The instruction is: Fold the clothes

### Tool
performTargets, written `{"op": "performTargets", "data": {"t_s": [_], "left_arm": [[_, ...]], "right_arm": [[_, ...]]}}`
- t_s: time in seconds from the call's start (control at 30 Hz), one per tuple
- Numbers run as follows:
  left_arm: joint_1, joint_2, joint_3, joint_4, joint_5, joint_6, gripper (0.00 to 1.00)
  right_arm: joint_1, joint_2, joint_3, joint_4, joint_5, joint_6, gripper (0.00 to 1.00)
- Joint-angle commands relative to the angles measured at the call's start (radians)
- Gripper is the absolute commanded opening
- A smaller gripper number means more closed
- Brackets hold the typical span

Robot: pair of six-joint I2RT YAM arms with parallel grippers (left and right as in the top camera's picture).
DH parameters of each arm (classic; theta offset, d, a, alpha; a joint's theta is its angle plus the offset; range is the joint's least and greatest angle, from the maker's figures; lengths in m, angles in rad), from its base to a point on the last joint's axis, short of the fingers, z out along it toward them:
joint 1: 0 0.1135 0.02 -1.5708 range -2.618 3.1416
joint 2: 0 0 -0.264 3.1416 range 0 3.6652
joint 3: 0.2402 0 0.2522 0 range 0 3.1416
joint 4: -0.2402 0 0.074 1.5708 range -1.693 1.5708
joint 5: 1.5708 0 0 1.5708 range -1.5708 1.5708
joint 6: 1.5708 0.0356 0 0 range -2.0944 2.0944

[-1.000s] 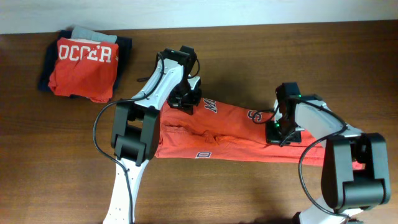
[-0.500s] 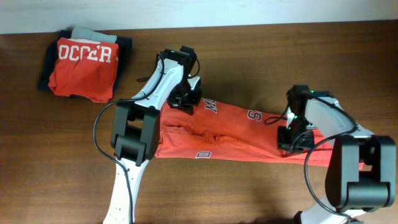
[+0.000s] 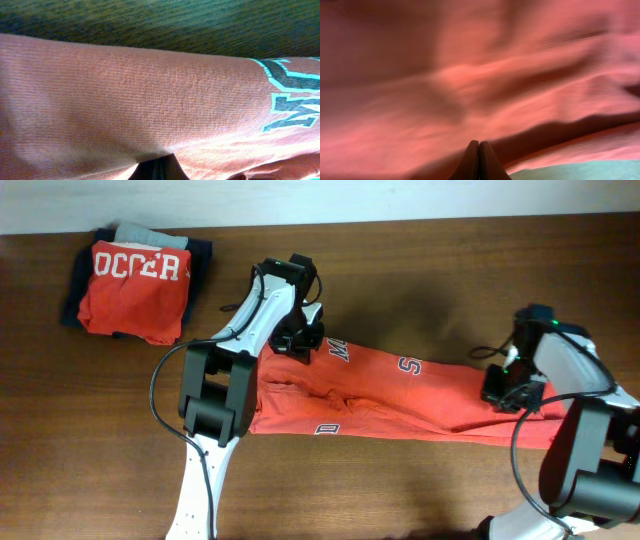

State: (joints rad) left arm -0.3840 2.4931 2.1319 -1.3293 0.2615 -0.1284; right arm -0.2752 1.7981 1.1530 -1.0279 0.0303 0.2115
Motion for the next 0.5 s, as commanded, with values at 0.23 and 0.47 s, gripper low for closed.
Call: {"op": "performTargets", "data": {"t_s": [0.23, 0.47], "left_arm": [[0.021, 0.006, 0.010, 0.002, -0.018, 0.002, 0.02], [0.032, 0.006, 0.010, 0.001, -0.018, 0.002, 0.02]], "right_arm": [[-0.213, -0.007, -0.077, 0.018, 0.055, 0.084, 0.04], [-0.331, -0.008, -0.076, 0.010, 0.056, 0.121, 0.04]]}}
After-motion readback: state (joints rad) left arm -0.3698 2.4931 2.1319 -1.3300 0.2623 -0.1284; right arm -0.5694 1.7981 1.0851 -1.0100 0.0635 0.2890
